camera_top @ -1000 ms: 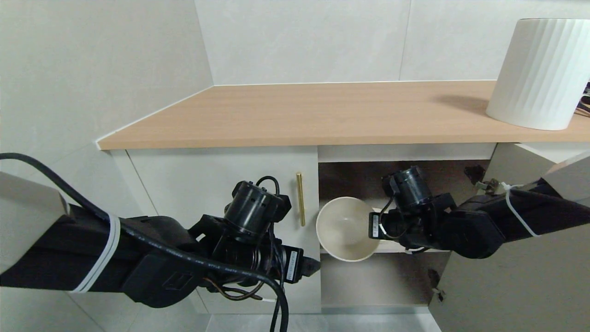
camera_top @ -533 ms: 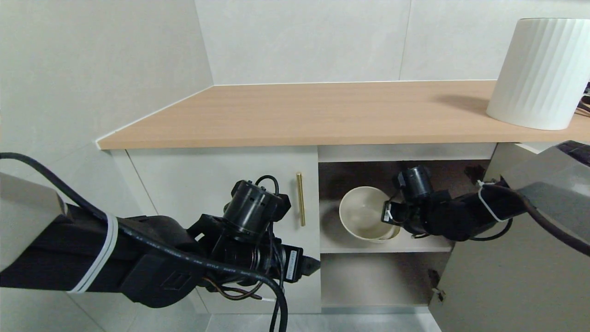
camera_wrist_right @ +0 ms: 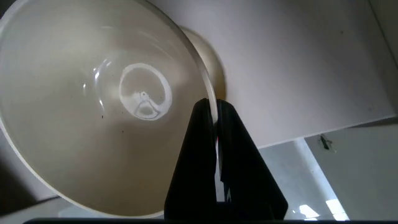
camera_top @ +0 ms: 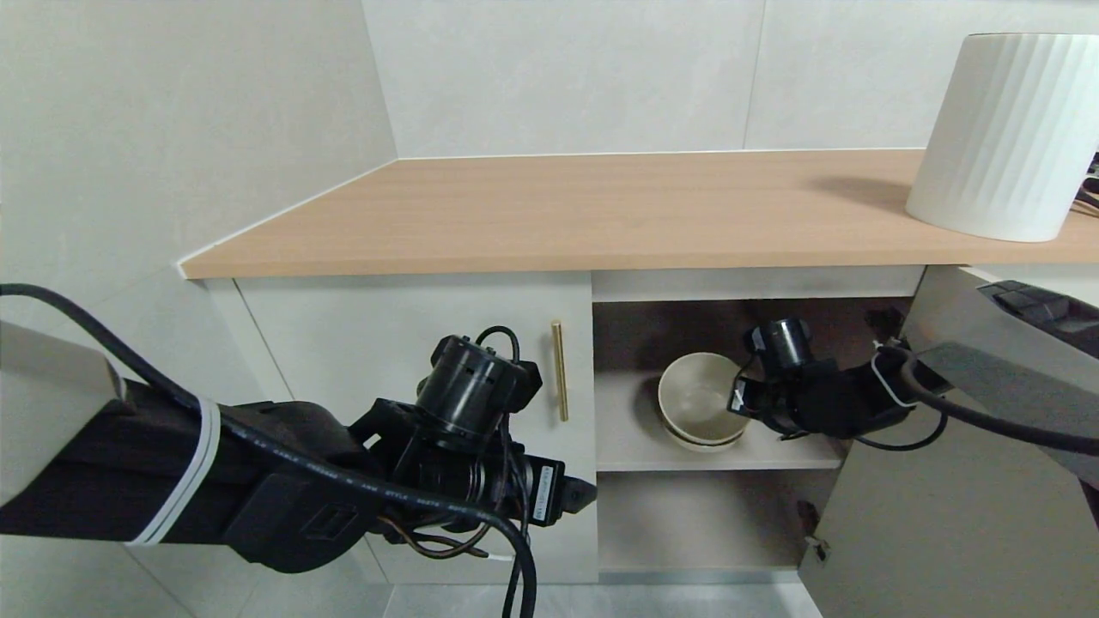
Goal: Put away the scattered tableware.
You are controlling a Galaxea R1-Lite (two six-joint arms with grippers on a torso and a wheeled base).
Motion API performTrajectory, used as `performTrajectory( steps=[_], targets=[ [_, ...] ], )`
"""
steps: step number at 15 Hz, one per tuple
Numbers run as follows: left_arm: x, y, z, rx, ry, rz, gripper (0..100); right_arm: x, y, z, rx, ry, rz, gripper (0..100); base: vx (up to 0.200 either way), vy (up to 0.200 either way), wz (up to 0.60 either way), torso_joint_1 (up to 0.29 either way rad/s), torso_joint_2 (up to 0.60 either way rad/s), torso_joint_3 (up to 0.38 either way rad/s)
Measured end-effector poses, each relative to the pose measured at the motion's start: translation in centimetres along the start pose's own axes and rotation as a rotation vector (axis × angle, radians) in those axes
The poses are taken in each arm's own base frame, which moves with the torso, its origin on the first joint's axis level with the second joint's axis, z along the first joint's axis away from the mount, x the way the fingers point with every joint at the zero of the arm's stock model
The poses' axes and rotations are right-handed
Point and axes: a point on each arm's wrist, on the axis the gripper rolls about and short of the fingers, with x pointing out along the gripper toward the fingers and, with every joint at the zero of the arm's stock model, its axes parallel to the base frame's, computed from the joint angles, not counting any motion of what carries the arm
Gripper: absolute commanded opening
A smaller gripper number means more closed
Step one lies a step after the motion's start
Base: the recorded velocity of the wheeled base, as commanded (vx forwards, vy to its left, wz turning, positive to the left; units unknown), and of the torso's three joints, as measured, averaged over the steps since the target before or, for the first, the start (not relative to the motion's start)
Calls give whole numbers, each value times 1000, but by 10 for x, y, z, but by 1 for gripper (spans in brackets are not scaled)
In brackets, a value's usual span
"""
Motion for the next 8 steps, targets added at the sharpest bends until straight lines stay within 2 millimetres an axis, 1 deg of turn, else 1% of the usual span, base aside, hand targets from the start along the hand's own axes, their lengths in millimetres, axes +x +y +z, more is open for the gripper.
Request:
performTrajectory(
  steps=[6, 7, 8],
  targets=[
    [0, 0, 0, 0, -1, 0, 100, 9, -1, -4, 7, 8, -10, 0, 0, 0, 0, 0, 0, 0],
    [0, 0, 0, 0, -1, 0, 100, 9, -1, -5, 6, 10, -10, 100, 0, 0, 0, 0, 0, 0],
    [0, 0, 0, 0, -1, 0, 100, 10, -1, -5, 6, 11, -9, 100, 0, 0, 0, 0, 0, 0]
  ],
)
